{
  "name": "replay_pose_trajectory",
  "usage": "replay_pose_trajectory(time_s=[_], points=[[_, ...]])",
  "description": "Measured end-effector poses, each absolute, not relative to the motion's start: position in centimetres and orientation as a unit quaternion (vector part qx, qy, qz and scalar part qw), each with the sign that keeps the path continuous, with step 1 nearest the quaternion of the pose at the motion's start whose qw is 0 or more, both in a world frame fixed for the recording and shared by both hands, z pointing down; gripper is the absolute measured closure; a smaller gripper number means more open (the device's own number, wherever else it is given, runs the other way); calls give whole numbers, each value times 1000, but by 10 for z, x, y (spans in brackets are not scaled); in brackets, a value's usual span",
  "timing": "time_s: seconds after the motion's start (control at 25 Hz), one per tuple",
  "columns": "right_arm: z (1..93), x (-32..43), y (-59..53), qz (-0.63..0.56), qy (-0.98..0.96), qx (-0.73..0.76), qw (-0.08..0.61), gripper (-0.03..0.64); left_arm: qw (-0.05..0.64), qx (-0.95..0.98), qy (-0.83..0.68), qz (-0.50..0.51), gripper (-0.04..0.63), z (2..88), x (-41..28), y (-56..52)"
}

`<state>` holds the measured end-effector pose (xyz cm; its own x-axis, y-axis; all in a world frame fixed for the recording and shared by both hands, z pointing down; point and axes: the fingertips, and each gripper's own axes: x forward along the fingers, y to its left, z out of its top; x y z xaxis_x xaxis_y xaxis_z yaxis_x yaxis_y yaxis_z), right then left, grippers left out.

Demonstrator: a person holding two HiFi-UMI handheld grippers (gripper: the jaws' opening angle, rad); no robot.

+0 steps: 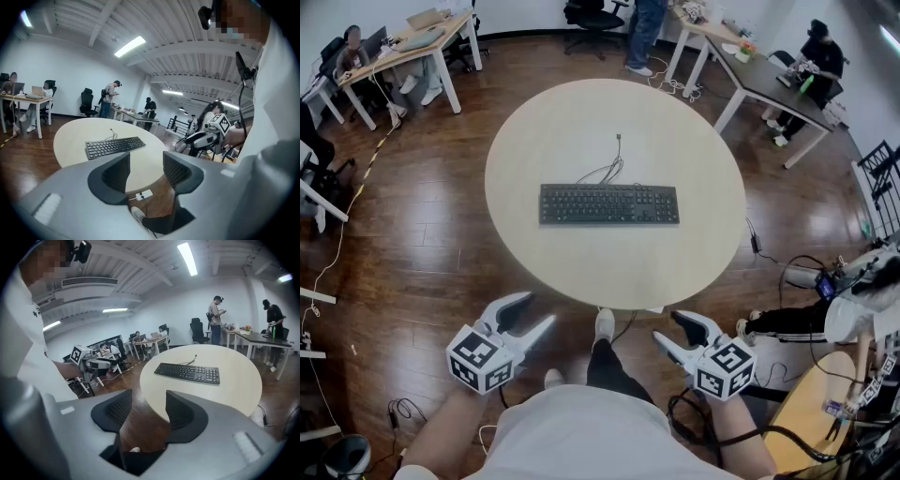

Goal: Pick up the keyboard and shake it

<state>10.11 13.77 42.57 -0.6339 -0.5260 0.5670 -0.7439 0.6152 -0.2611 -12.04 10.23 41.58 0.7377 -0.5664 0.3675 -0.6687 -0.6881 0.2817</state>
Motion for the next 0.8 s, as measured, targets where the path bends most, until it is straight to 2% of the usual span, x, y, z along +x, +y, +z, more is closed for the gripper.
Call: replay_pose_trajectory(time_s=[0.44,0.8], points=[[456,177,-9,255,-875,318,263,385,210,876,-406,153,380,425,-96,-16],[516,217,-79,320,-842,329,283,382,302,826,-430,202,373,502,-143,-72]])
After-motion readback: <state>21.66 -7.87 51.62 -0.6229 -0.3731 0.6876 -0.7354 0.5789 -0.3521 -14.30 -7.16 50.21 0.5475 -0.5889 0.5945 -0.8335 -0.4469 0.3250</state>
